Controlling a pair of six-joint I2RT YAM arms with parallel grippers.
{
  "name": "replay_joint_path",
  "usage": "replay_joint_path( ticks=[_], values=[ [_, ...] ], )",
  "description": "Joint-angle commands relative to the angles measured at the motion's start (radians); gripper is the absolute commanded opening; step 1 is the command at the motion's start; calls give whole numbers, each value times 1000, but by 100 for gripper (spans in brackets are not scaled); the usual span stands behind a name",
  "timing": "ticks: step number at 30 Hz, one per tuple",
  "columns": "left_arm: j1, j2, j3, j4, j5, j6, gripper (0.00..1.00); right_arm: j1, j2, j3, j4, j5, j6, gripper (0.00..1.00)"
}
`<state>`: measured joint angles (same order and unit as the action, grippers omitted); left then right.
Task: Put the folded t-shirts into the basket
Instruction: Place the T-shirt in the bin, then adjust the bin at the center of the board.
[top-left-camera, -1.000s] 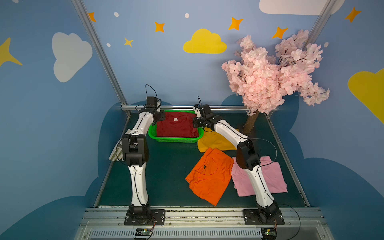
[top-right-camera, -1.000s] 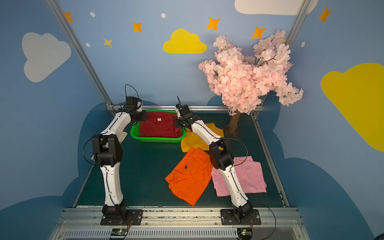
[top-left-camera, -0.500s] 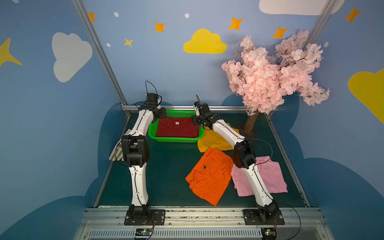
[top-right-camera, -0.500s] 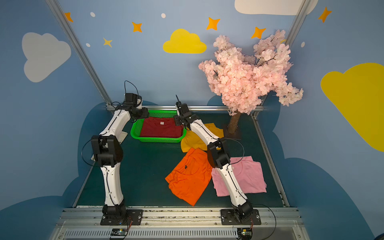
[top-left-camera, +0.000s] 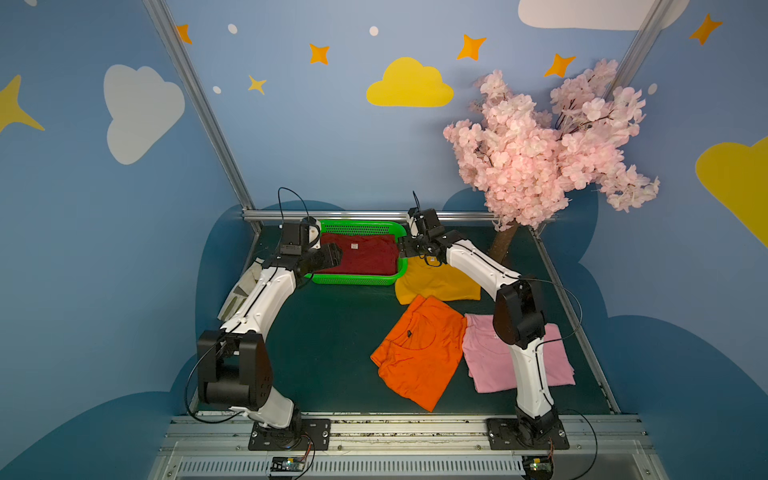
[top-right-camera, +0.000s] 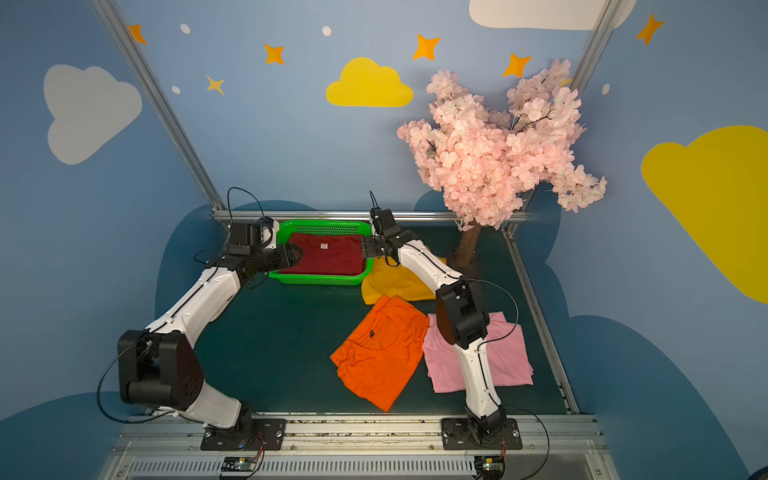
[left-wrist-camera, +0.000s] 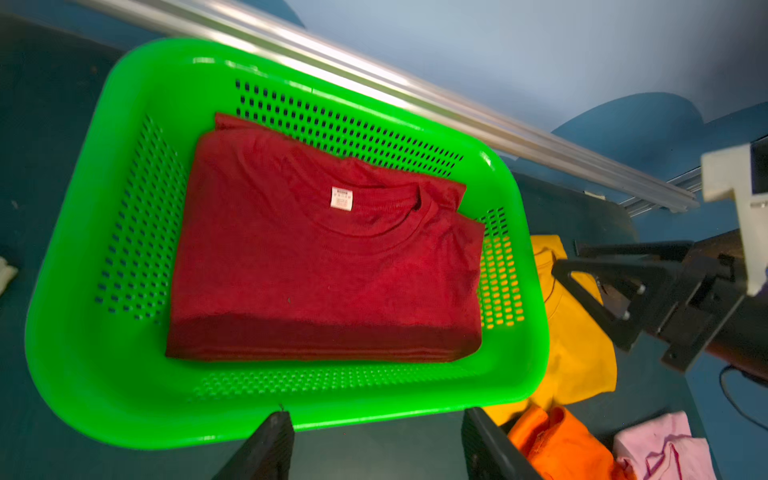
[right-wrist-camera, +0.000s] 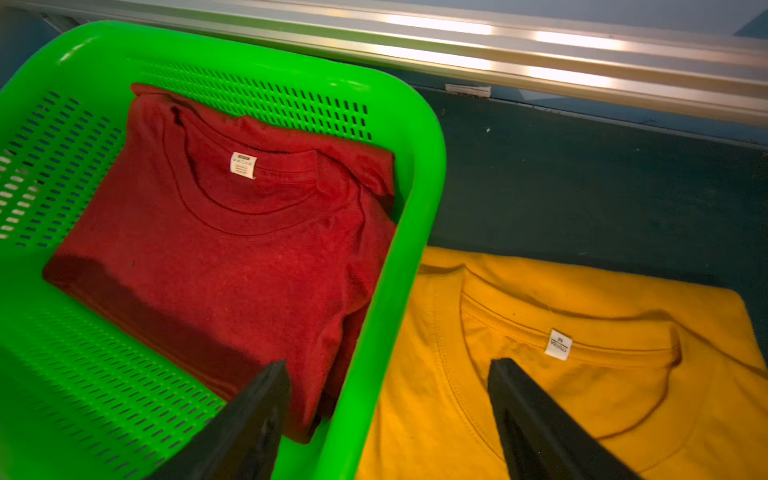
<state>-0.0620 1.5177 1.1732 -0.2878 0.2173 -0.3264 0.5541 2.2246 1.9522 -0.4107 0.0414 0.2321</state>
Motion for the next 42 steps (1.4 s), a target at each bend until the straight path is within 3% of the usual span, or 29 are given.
replay_joint_path(
  ticks=[1, 13, 17, 23, 31, 42],
  values=[
    [-7, -35, -37, 72, 26, -21, 69, -3, 54, 31, 10, -39, 54, 80],
    [-38, -216, -258, 119, 13, -50, 69, 86, 140, 135, 1, -122, 59, 61],
    [-99, -287, -347, 118, 8, -58, 70, 99, 151, 177, -40, -95, 43, 59],
    [-183, -360, -451, 109, -44, -56, 70, 83, 137, 165, -78, -72, 17, 44],
    [-224, -398, -480, 82, -80, -43, 70, 72, 104, 83, -80, -80, -5, 35],
    [-262, -388, -490, 63, -97, -38, 70, 22, 84, 92, -151, -145, -48, 26]
  ],
)
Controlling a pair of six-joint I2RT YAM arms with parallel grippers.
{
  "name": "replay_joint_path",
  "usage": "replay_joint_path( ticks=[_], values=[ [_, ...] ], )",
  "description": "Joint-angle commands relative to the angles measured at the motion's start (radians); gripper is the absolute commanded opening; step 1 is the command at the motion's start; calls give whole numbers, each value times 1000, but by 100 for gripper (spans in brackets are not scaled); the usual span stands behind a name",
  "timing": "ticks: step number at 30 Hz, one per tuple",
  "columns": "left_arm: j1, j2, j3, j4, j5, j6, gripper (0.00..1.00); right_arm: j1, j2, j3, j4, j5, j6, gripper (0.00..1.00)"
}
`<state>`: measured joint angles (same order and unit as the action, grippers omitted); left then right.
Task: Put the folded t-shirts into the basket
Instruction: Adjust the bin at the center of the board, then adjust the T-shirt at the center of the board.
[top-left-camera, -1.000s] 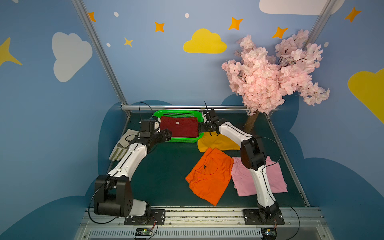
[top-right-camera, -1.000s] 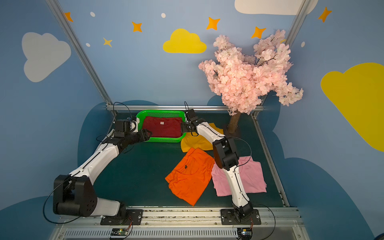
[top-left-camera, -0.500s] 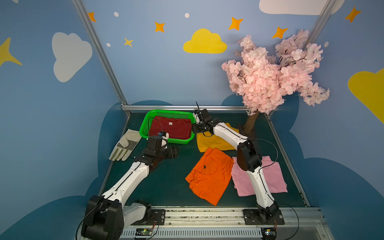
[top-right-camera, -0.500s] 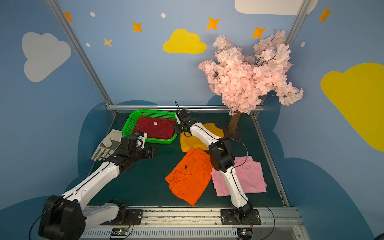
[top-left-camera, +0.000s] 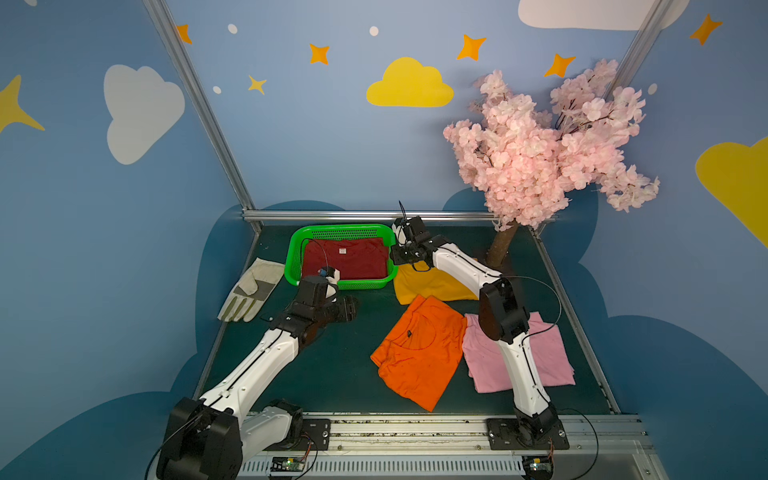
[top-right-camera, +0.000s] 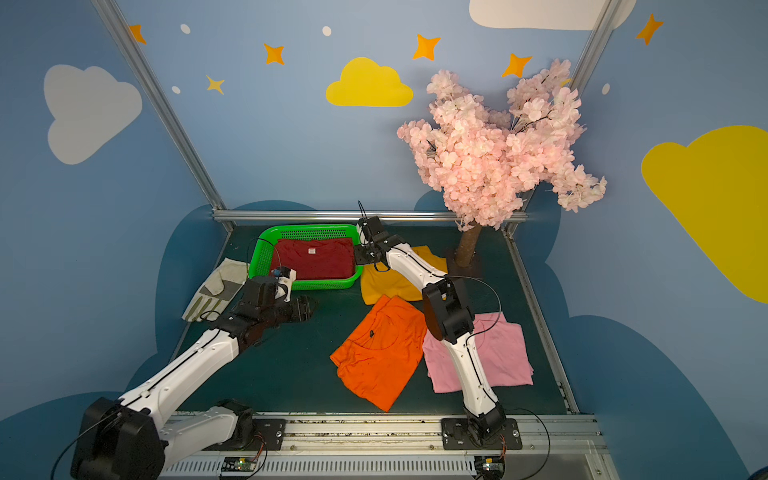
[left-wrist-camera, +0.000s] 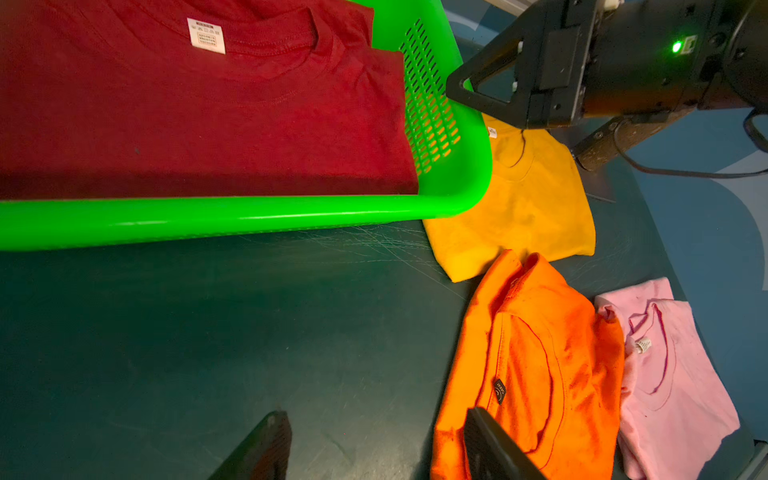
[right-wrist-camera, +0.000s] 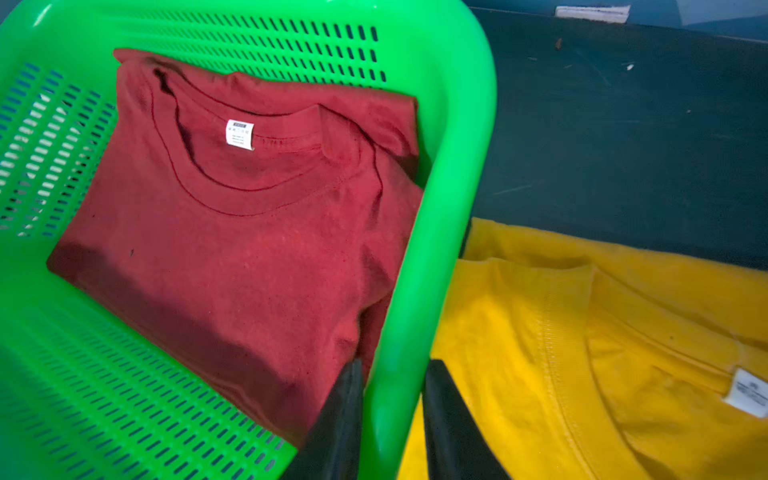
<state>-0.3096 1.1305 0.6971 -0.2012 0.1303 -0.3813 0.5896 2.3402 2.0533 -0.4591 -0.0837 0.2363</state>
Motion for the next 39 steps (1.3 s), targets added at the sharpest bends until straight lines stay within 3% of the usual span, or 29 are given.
replay_joint_path(
  ticks=[1, 8, 13, 20, 27, 32, 36, 39],
  values=[
    [-24, 2, -14, -27, -12, 18, 70, -13, -32, -2, -107, -30, -52, 27],
    [-158, 19, -50, -75, -32, 8, 71, -20, -145, -25, -117, -111, -48, 53],
    [-319, 31, -114, -81, -79, -53, 72, -39, -316, -171, -142, -117, -51, 66],
    [-522, 157, -128, -94, -205, -134, 73, -48, -546, -472, -141, -66, -64, 69],
    [-629, 306, -73, -60, -239, -171, 73, -50, -682, -710, -113, -63, -40, 69],
    [-646, 334, -67, -52, -281, -187, 58, -49, -733, -814, -106, -52, -32, 68],
    [-643, 279, -87, -101, -394, -201, 40, -47, -771, -923, -78, -63, -11, 67],
    [-623, 240, -105, -113, -434, -188, 34, -34, -767, -983, -63, -65, 1, 66]
  ],
)
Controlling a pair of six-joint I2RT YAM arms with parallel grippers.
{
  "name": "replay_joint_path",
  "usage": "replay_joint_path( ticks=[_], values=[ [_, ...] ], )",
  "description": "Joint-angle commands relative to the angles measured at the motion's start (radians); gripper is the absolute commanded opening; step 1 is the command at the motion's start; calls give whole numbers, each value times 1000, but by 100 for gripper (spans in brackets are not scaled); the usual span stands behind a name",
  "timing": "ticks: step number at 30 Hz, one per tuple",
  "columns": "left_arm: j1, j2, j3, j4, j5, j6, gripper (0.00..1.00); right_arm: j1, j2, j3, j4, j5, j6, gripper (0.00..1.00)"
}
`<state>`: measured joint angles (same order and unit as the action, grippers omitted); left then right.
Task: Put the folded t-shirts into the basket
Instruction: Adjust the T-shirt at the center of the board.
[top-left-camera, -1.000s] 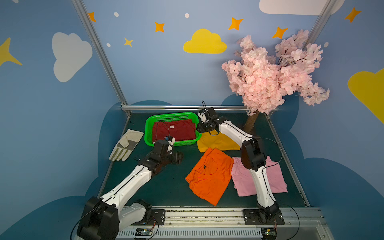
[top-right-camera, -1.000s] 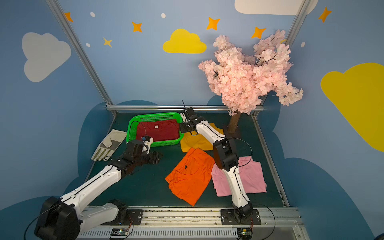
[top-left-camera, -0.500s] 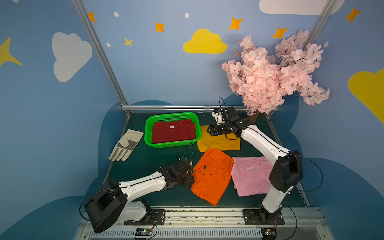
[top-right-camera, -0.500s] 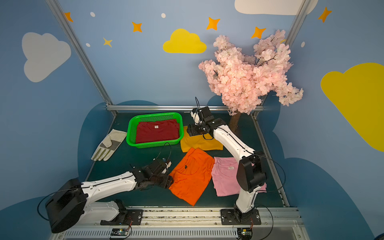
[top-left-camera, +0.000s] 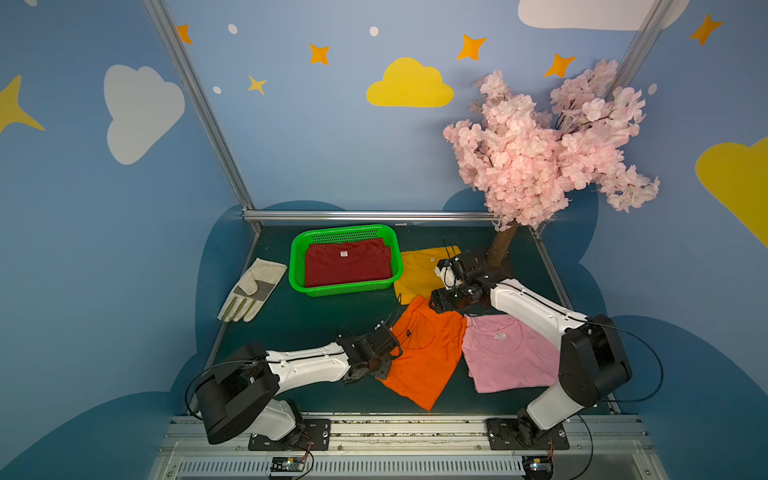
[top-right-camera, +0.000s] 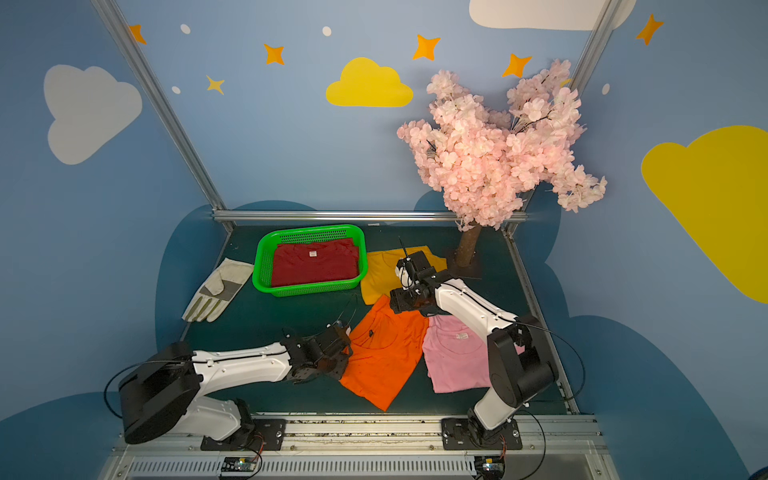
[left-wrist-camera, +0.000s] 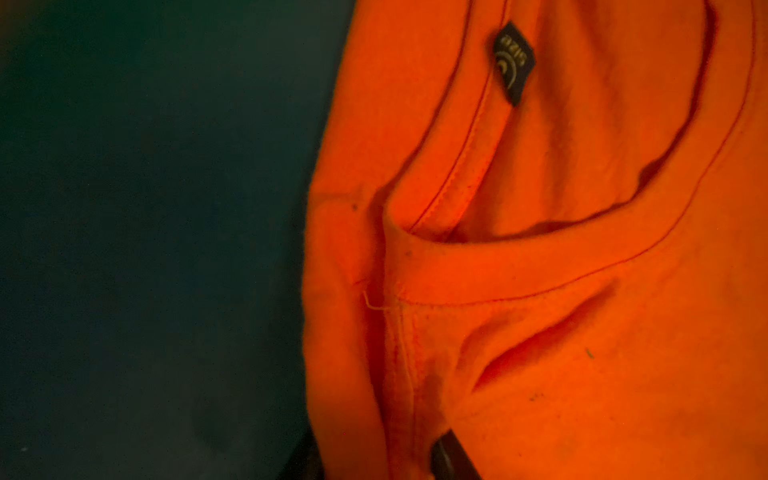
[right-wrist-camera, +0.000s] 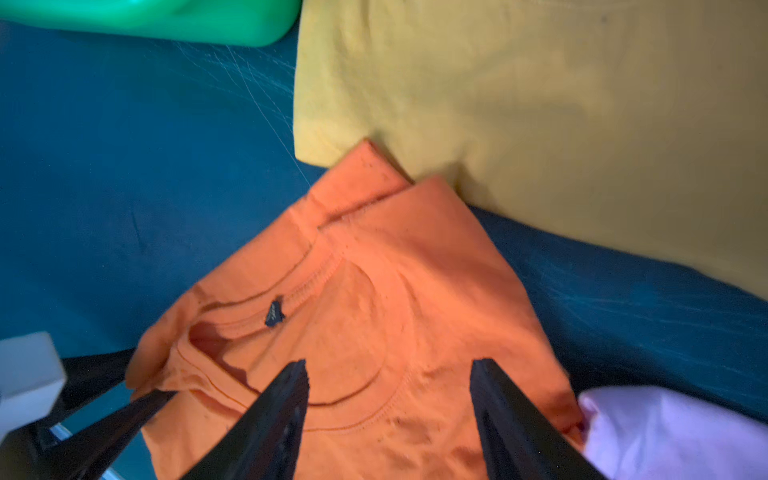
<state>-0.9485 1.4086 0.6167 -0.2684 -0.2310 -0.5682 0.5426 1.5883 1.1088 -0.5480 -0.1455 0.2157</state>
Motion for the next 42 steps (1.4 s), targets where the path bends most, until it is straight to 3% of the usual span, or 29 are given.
replay_joint_path(
  ticks=[1, 10, 16, 23, 27, 31, 35, 42],
  values=[
    [28, -48, -32, -41, -68, 5, 32, 22, -6, -53, 27, -2, 24, 66],
    [170, -118, -71, -18, -22, 65, 29, 128, 3, -191, 39, 21, 89, 61],
    [293, -121, -52, 33, 28, 115, 32, 277, -54, -301, 94, 13, 218, 56],
    [413, -86, 1, 51, 82, 177, 38, 404, -162, -354, 274, -85, 362, 53],
    [435, -79, 0, 65, 120, 190, 40, 356, -194, -322, 268, -68, 326, 55],
    [456, -74, -19, 92, 181, 190, 45, 219, -162, -246, 186, -9, 228, 65],
    [481, -68, -37, 115, 256, 181, 51, 99, -59, -151, 129, 21, 135, 72],
    [492, -79, -84, 160, 285, 170, 56, 25, 140, -19, 86, 30, 54, 76]
  ],
)
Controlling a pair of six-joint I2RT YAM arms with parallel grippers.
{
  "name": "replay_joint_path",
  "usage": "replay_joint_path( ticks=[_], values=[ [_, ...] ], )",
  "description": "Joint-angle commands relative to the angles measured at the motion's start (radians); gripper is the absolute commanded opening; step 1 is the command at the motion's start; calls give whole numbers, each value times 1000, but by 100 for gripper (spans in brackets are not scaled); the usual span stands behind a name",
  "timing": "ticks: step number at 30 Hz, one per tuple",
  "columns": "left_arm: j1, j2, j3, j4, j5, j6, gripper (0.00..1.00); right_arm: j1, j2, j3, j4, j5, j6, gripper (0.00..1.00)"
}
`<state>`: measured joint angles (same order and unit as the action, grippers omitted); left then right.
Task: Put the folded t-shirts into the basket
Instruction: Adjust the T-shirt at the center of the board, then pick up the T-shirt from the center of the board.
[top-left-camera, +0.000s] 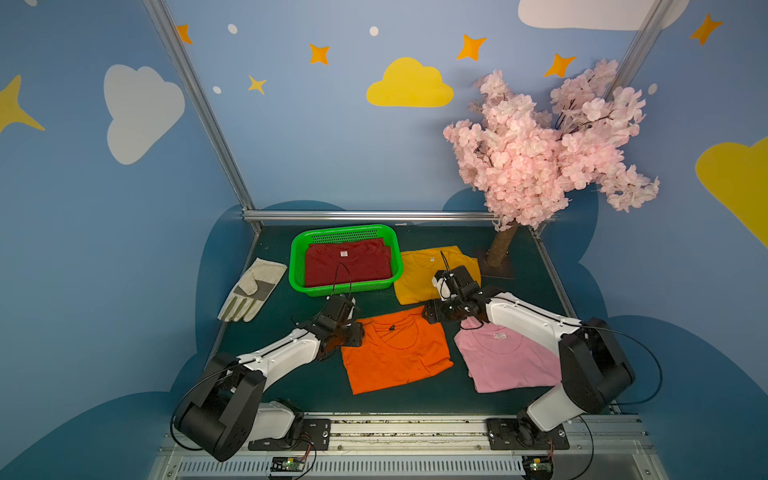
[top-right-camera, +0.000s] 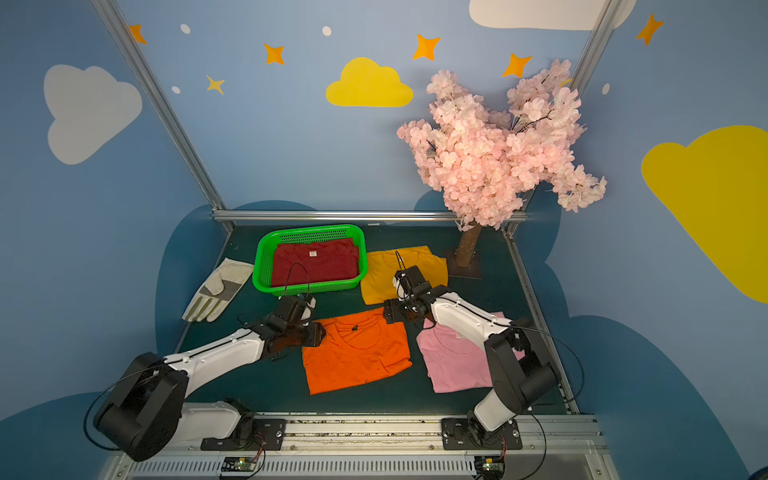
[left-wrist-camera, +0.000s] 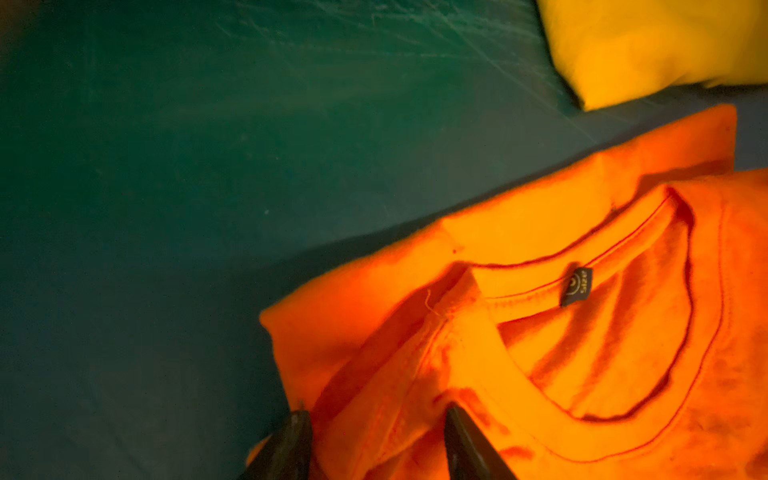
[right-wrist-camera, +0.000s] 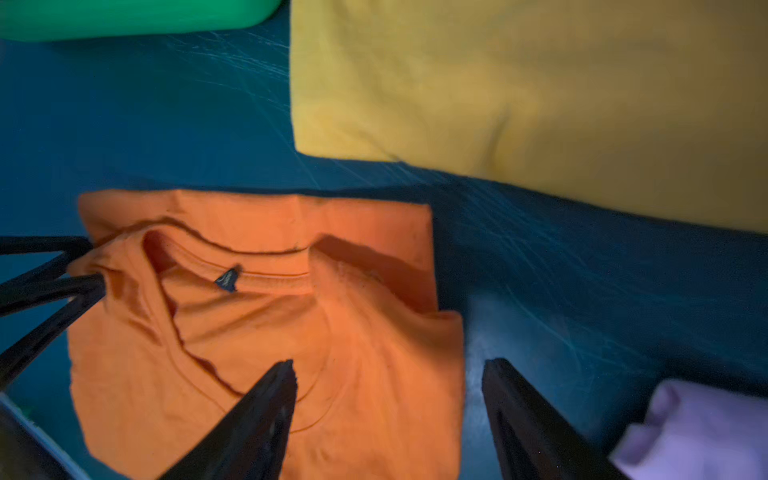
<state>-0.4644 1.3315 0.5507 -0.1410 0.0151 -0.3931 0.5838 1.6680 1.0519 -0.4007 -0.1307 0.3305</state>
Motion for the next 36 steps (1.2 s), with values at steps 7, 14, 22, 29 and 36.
replay_joint_path(
  ticks=[7, 14, 22, 29, 36],
  values=[
    [14, 29, -20, 45, 51, -4, 52, 7, 160, 87, -32, -40, -62, 69],
    [21, 70, -20, 64, 70, -11, 36, 37, 203, 77, 12, -62, -43, 44],
    [22, 34, -25, 79, 62, -13, 8, 31, 124, 27, 95, -87, -33, 9],
    [24, -58, -15, 17, 22, -14, 43, 28, 119, 8, 112, -67, -25, 3],
    [55, -96, -35, 17, -44, -12, 61, 29, 134, 2, 126, -75, -16, 3]
  ],
)
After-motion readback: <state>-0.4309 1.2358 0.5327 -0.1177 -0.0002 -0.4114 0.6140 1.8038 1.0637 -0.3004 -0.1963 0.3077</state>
